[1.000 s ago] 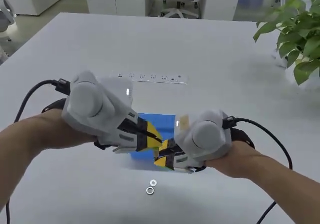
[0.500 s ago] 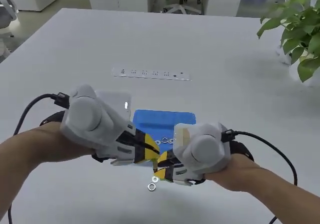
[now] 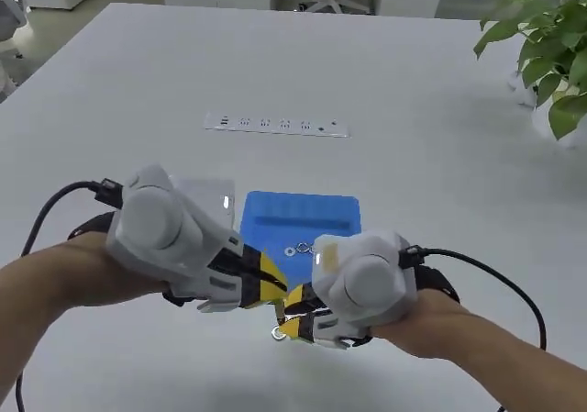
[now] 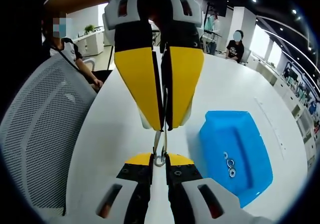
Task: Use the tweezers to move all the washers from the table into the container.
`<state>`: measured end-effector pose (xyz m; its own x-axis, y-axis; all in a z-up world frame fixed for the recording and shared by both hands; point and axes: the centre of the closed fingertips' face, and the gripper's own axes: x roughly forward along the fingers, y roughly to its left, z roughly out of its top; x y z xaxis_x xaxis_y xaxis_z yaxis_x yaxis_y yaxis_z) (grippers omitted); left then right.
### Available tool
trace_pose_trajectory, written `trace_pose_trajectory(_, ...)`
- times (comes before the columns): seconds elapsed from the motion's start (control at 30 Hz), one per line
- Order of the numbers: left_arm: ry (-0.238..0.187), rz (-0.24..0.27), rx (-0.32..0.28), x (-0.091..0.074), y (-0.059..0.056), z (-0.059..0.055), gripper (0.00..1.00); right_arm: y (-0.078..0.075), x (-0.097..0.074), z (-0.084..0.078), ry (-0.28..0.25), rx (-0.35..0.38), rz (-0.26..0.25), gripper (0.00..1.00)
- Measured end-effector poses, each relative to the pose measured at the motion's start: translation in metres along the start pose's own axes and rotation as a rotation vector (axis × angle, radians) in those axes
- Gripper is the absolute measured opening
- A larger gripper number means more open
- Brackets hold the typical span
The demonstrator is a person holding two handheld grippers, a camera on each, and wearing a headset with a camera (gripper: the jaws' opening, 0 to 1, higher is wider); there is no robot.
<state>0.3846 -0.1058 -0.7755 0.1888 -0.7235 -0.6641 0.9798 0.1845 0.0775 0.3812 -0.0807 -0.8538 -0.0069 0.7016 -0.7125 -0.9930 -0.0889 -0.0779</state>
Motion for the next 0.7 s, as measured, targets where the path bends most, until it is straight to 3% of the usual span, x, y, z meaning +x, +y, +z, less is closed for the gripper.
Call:
trace_pose_trajectory(0.33, 0.009, -0.010, -0.025, 0.004, -0.002, -0.010, 0.06, 0.003, 0.010, -0.005, 0.006, 0.009, 0.012, 0.12)
trace_pose_trajectory(0.7, -0.004, -0.021, -0.050, 0.007, -0.005, -0.011, 0.06, 0.004, 0.013, -0.010, 0.010, 0.028, 0.022, 0.12)
